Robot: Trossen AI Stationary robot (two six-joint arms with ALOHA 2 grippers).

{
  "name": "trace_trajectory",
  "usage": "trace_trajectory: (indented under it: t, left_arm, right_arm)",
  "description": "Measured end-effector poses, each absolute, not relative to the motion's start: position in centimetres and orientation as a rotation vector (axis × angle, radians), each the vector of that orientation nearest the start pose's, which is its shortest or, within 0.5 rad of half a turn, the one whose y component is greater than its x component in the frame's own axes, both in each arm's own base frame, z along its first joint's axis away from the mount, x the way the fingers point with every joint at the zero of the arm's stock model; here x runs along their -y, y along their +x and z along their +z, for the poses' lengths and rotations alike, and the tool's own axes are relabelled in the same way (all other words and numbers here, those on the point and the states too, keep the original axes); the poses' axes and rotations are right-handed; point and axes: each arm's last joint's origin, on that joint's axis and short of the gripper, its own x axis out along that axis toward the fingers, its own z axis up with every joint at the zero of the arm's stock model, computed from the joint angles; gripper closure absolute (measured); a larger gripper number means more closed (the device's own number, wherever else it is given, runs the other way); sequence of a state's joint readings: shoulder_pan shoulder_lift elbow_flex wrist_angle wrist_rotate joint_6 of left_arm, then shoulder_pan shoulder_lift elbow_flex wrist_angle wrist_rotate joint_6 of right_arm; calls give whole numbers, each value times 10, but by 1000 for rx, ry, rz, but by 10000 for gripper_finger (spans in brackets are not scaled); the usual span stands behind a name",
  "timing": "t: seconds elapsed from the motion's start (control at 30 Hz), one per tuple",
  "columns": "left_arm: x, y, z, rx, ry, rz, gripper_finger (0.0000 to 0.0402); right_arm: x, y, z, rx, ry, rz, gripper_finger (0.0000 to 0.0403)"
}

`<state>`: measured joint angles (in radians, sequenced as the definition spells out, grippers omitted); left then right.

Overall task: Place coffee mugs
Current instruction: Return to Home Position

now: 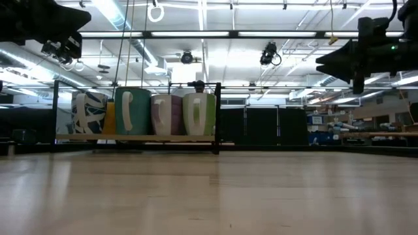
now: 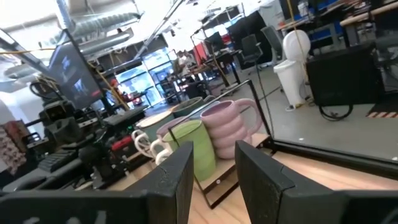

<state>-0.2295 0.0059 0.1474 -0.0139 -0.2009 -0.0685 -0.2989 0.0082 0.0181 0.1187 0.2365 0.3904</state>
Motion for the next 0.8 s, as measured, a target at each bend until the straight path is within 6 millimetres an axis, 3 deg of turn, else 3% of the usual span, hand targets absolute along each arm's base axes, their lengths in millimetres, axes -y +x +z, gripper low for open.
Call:
trace_trajectory:
  t: [0.8]
  left_arm:
    - [14,84,211,124,-94,-32,381]
  right_arm:
    - [34,90,181,233,375,-473,280]
